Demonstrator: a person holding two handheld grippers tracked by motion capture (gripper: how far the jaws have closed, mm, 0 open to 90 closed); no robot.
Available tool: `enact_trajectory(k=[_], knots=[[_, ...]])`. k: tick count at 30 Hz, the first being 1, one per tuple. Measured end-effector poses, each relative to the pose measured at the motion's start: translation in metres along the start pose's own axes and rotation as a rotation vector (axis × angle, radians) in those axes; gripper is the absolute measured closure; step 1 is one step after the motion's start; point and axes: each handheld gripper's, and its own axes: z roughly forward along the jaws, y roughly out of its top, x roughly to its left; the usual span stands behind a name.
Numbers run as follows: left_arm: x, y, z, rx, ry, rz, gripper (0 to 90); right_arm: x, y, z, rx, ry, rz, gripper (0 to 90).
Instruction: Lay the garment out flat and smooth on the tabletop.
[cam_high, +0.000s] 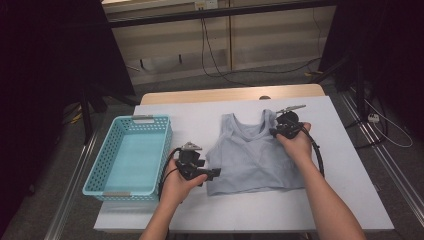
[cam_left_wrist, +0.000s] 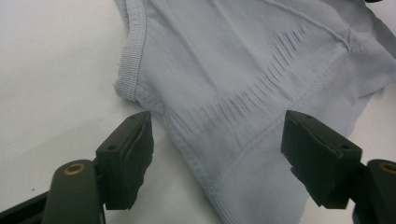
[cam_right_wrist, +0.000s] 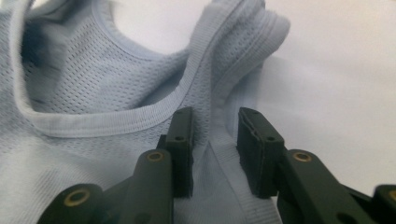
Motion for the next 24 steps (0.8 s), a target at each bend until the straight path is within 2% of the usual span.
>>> enact_trajectory(k=[2,3,5,6,8,10,12,14,16,18,20,22,24], knots=[[0.000,0.000,0.000,0.007,-0.004,0.002,25.9,0.001,-0.004,0.005,0.023,-0.017,-0.025,68.0],[0.000,0.000,0.000,0.005,-0.003,-0.002,25.9,0.001,-0.005,0.005,0.011,-0.015,-0.030,68.3],[-0.001,0.000,-0.001,-0.004,-0.004,-0.001,25.9,0.000,-0.005,0.004,0.011,-0.008,-0.037,74.2],[-0.001,0.000,-0.002,-0.003,-0.004,-0.001,25.9,-0.001,-0.004,0.002,0.003,-0.001,-0.028,74.8],[-0.001,0.000,-0.002,-0.006,-0.003,-0.002,25.9,-0.004,-0.003,-0.002,-0.013,0.010,-0.006,68.7],[-0.001,0.000,-0.001,-0.003,-0.003,-0.003,25.9,-0.007,-0.002,-0.005,-0.023,-0.001,0.009,62.9],[-0.001,0.000,0.000,0.001,-0.002,-0.004,25.9,-0.011,-0.002,-0.007,-0.032,-0.006,0.026,60.7],[0.000,-0.001,0.001,0.006,-0.007,-0.005,25.9,-0.015,-0.002,-0.009,-0.036,-0.024,0.029,63.1],[0.000,0.000,0.001,0.011,-0.008,-0.001,25.8,-0.020,-0.002,-0.008,-0.040,-0.021,0.047,66.6],[0.000,0.000,0.001,0.010,-0.008,-0.002,25.8,-0.020,-0.002,-0.005,-0.040,0.005,0.048,67.0],[0.000,0.000,0.001,0.009,-0.007,-0.005,25.8,-0.016,-0.001,-0.002,-0.035,0.018,0.028,67.8],[0.000,-0.001,0.002,0.016,-0.008,-0.004,25.8,-0.009,-0.001,0.005,0.009,0.034,0.007,68.8],[0.000,-0.001,0.002,0.016,-0.009,-0.003,25.8,-0.003,-0.001,0.008,0.020,0.018,-0.035,68.3]])
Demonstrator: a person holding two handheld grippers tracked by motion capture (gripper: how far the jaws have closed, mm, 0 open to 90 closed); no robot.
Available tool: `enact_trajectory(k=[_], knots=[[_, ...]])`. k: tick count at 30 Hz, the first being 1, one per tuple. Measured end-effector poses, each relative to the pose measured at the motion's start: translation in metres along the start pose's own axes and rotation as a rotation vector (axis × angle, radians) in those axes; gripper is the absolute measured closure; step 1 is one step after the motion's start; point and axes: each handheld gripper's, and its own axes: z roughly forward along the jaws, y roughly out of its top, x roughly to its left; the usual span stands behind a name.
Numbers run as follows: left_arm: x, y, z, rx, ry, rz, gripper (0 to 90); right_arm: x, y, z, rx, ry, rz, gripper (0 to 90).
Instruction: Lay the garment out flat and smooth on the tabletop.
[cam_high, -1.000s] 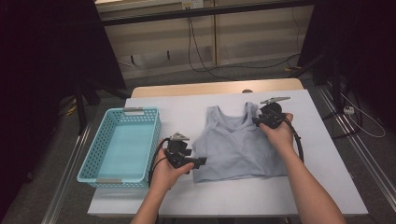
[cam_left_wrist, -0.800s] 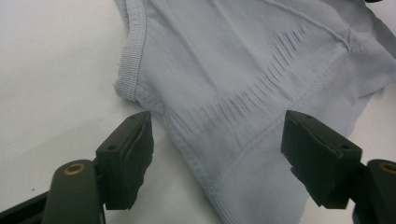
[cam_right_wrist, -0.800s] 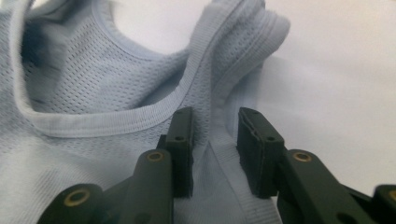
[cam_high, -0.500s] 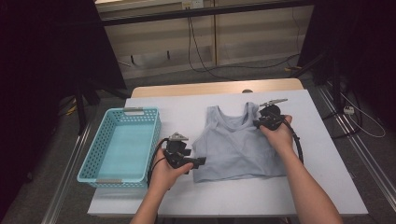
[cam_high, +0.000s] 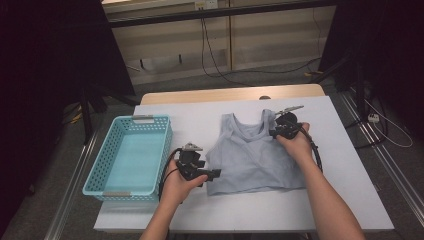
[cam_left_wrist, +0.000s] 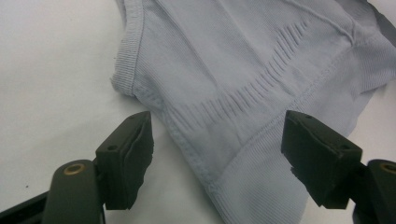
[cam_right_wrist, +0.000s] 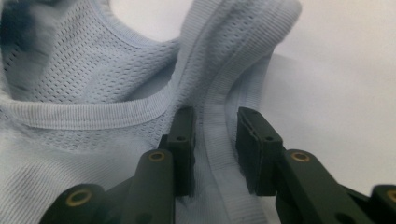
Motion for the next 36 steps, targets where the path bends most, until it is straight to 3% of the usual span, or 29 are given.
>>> enact_trajectory(k=[2,3,6,9,14,18,20,23,29,35,36], knots=[[-0.001,0.000,0.000,0.003,-0.002,0.006,25.8,0.002,0.000,0.000,0.000,-0.013,-0.018,74.0],[-0.001,0.000,0.000,-0.002,0.000,0.004,25.9,0.001,0.000,-0.001,0.002,-0.010,-0.019,82.6],[-0.001,0.000,-0.002,-0.006,-0.002,0.002,25.9,-0.003,-0.002,-0.003,-0.003,0.004,0.024,86.3],[0.000,0.000,-0.003,-0.007,0.002,0.001,25.9,-0.007,-0.001,-0.008,-0.018,-0.011,0.044,87.1],[-0.001,0.000,-0.003,-0.006,-0.002,0.004,25.9,-0.015,0.000,-0.016,-0.034,-0.041,0.044,87.4],[-0.001,0.000,-0.003,-0.007,-0.001,0.003,26.0,-0.015,-0.004,-0.011,-0.014,-0.048,0.039,87.0],[-0.001,0.000,-0.003,-0.009,0.000,-0.001,26.0,-0.015,-0.005,-0.009,-0.017,-0.038,0.061,86.7],[0.000,0.000,-0.003,-0.007,0.001,0.000,25.9,-0.012,-0.004,-0.007,-0.005,-0.049,0.022,85.6],[0.000,0.000,-0.003,-0.006,0.001,0.002,25.9,-0.010,-0.002,-0.009,-0.014,-0.055,0.023,74.1],[0.000,0.000,-0.003,-0.009,0.001,0.000,25.9,-0.021,-0.004,-0.010,-0.041,-0.077,0.103,66.8],[0.001,0.000,-0.003,-0.006,0.001,-0.002,25.9,-0.021,-0.004,-0.011,-0.051,-0.093,0.098,67.4]])
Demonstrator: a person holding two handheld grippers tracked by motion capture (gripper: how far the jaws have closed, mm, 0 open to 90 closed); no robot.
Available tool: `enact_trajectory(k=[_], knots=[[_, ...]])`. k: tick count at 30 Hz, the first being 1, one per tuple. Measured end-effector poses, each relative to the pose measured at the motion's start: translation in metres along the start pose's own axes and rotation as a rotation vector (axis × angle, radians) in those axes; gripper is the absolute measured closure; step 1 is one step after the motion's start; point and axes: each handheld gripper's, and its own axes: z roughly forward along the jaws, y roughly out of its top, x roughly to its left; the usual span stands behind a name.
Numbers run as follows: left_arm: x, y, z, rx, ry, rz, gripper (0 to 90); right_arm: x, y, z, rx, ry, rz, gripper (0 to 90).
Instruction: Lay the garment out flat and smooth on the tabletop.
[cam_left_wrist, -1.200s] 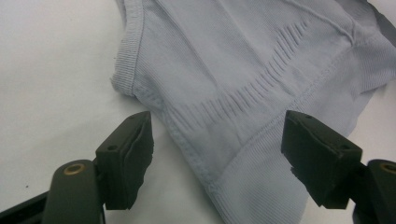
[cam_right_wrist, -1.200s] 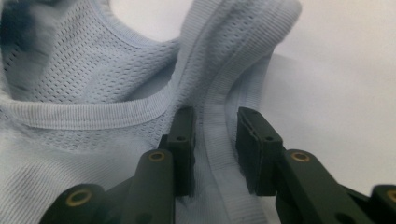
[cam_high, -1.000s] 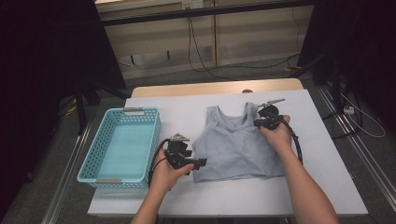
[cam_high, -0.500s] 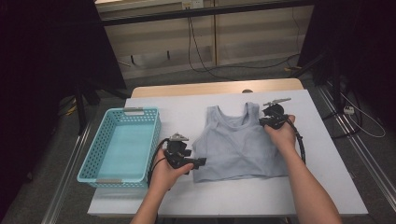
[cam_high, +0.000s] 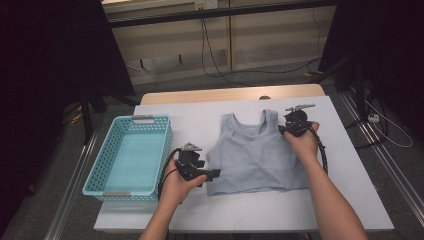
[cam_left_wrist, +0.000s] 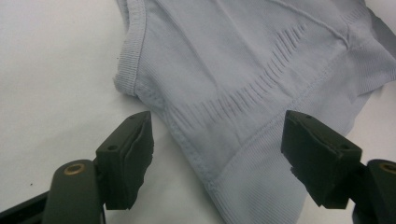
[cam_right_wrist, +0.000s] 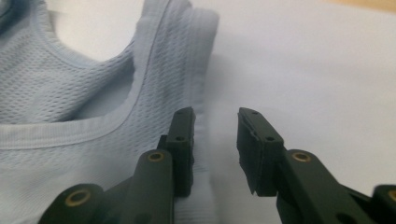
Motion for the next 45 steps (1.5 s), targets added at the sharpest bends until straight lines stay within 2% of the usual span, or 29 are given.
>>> enact_trajectory(k=[2,4,7,9,10,14,18,24,26,28,29,31,32,35,37,39,41,42,45], knots=[[0.001,0.000,0.000,0.002,0.000,0.000,25.9,-0.001,0.001,0.000,-0.011,-0.022,-0.028,67.4],[0.000,0.000,0.000,0.000,0.001,0.000,25.9,-0.002,0.001,0.000,-0.004,-0.008,-0.006,67.2],[-0.001,0.000,0.000,0.000,0.002,0.002,26.0,-0.003,-0.001,0.004,0.021,0.013,-0.006,69.2],[-0.001,0.000,0.001,0.001,0.002,0.002,25.9,-0.001,-0.002,0.006,0.018,0.054,0.012,71.7],[-0.001,0.000,0.001,0.000,0.004,0.002,26.0,0.001,-0.002,0.007,0.029,0.100,0.029,75.4],[-0.001,0.000,0.001,0.000,0.004,0.001,26.0,0.007,0.000,0.007,0.037,0.114,-0.013,84.7],[-0.001,0.000,0.001,0.002,0.005,0.002,26.0,0.004,0.001,0.005,0.013,0.168,0.025,85.9],[0.000,0.000,0.002,0.005,0.005,0.002,26.0,0.012,0.002,0.006,0.012,0.150,-0.030,85.5],[0.000,-0.001,0.002,0.005,0.004,0.000,26.0,0.016,0.002,0.007,0.012,0.136,-0.041,81.9],[0.000,-0.001,0.002,0.007,0.004,0.001,26.0,0.020,0.001,0.010,0.032,0.076,-0.090,75.2],[-0.001,-0.001,0.002,0.004,0.005,0.000,26.0,0.021,0.001,0.010,0.028,0.063,-0.105,71.3],[0.000,-0.001,0.001,0.003,0.005,0.000,26.0,0.022,0.001,0.011,0.026,-0.017,-0.122,51.5],[0.000,-0.001,0.001,0.005,0.005,0.003,26.0,0.022,0.001,0.011,0.026,-0.025,-0.116,52.7],[0.001,-0.001,0.001,0.007,0.006,0.001,26.0,0.015,0.000,0.011,0.030,0.014,-0.051,50.3],[0.001,-0.002,0.001,0.008,0.006,0.000,26.0,0.010,-0.001,0.012,0.029,0.047,-0.009,54.3],[0.001,-0.001,0.001,0.007,0.006,0.002,26.0,0.009,-0.002,0.011,0.028,0.064,-0.016,63.3],[0.000,-0.001,0.001,0.004,0.003,0.001,26.0,0.008,-0.002,0.010,0.034,0.093,-0.031,77.9],[0.000,-0.001,0.001,0.004,0.004,0.002,26.0,0.008,-0.002,0.010,0.036,0.103,-0.031,79.7],[0.001,-0.001,0.001,0.007,0.004,0.002,26.0,0.003,-0.003,0.007,0.034,0.125,0.016,85.0]])
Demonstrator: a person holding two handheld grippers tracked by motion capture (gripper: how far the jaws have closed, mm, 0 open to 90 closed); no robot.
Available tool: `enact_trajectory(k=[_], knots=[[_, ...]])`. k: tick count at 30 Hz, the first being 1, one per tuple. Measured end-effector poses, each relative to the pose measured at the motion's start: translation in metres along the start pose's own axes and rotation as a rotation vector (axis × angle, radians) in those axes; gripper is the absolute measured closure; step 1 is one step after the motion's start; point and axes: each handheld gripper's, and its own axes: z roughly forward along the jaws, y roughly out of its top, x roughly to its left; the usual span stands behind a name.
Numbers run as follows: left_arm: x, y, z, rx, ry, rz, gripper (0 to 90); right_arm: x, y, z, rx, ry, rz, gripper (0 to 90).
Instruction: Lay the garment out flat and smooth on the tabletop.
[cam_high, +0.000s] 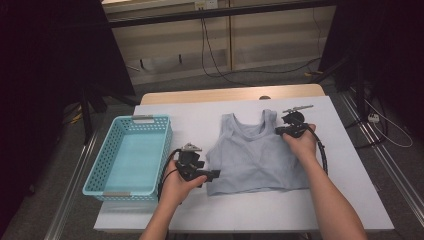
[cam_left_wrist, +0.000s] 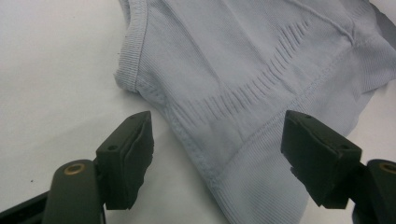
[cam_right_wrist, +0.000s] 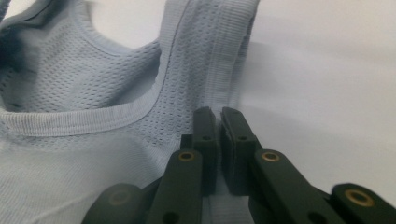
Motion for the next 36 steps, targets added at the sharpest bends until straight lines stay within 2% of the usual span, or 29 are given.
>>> enact_trajectory(k=[1,3,4,11,13,15,17,20,21,23,26,27,30,32,34,36], knots=[[0.000,0.000,0.000,0.000,0.001,0.001,26.0,-0.001,0.000,-0.001,0.001,-0.016,0.004,85.4],[0.000,0.000,-0.001,-0.004,0.004,-0.001,26.0,-0.003,-0.001,-0.004,0.008,-0.063,-0.021,85.8],[0.000,0.000,-0.001,-0.004,0.002,-0.001,26.0,-0.004,-0.001,-0.005,0.010,-0.058,-0.016,86.1],[0.000,0.000,-0.002,-0.008,0.005,-0.004,26.0,-0.009,-0.003,-0.010,0.030,-0.114,-0.023,86.2],[0.000,0.000,-0.002,-0.009,0.006,-0.003,26.0,-0.009,-0.004,-0.010,0.021,-0.111,-0.014,85.2],[0.000,0.001,-0.002,-0.010,0.005,-0.002,26.0,-0.008,-0.004,-0.010,0.022,-0.110,-0.037,80.4],[0.000,0.002,-0.002,-0.009,0.004,0.000,26.0,-0.007,-0.003,-0.011,0.006,-0.109,-0.037,66.6],[-0.001,0.003,-0.003,-0.017,0.007,0.001,25.7,-0.004,-0.002,-0.015,-0.007,-0.106,-0.034,55.1],[-0.001,0.003,-0.003,-0.017,0.006,0.001,25.5,-0.004,-0.001,-0.016,-0.016,-0.103,-0.032,50.0],[-0.001,0.003,-0.003,-0.018,0.007,0.003,24.6,-0.005,-0.001,-0.020,-0.035,-0.084,-0.009,47.3],[-0.001,0.004,-0.004,-0.016,0.013,0.006,24.0,-0.005,0.000,-0.028,-0.062,-0.023,0.042,36.9],[-0.001,0.005,-0.004,-0.016,0.014,0.005,23.7,-0.004,0.001,-0.031,-0.064,-0.009,0.043,36.3],[0.000,0.007,-0.006,-0.021,0.016,0.006,23.1,0.004,0.002,-0.041,-0.087,0.011,0.007,32.0],[-0.001,0.009,-0.007,-0.020,0.016,0.006,22.4,0.012,0.003,-0.047,-0.104,0.040,-0.005,28.5],[0.000,0.011,-0.007,-0.017,0.014,0.008,22.2,0.021,0.002,-0.052,-0.119,0.068,-0.040,28.0],[0.000,0.014,-0.008,-0.026,0.019,0.003,21.4,0.027,-0.001,-0.055,-0.133,0.091,-0.038,25.4]])
